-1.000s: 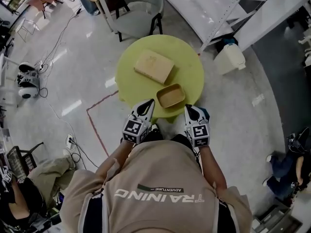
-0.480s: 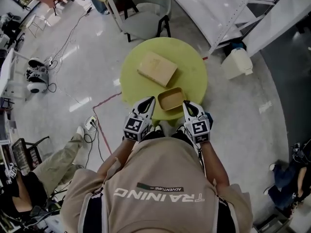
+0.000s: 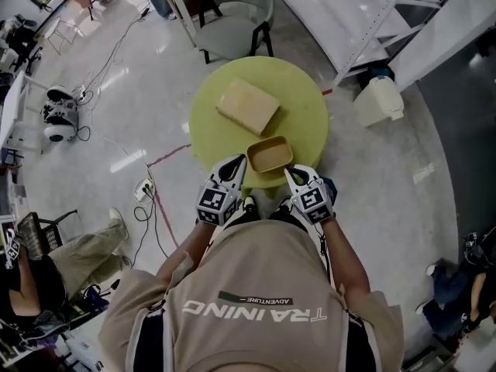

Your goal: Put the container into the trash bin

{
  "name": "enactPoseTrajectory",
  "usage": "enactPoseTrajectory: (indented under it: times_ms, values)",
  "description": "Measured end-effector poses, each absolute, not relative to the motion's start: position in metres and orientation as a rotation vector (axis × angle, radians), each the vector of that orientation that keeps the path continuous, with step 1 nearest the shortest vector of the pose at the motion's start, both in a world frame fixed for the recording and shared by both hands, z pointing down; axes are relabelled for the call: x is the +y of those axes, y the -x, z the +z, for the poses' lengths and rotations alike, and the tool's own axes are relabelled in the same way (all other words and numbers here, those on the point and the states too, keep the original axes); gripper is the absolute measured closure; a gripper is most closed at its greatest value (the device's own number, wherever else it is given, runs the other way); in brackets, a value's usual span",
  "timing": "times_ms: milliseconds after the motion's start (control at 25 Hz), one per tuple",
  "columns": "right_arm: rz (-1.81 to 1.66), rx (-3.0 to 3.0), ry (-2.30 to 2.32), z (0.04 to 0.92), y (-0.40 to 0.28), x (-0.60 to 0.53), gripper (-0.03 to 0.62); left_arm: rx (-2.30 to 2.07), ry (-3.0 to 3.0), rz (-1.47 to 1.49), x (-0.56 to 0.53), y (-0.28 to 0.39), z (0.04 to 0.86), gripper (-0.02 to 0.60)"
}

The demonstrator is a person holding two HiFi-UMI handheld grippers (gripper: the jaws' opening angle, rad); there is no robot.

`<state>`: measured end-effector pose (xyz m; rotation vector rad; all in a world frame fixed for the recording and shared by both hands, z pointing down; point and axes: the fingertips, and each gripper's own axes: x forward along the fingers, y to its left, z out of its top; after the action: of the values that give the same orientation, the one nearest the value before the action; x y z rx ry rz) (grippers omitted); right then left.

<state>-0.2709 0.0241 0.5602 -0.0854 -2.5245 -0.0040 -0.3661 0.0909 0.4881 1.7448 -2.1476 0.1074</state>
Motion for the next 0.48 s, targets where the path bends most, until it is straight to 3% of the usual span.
enactPoseTrajectory:
  times_ms: [480]
  values:
    - [-0.429,-2.202,0.52,0.648,0.306,0.048,0.594,-2.229,-1.529,0.038,0.121,0.379,0.516,0.58]
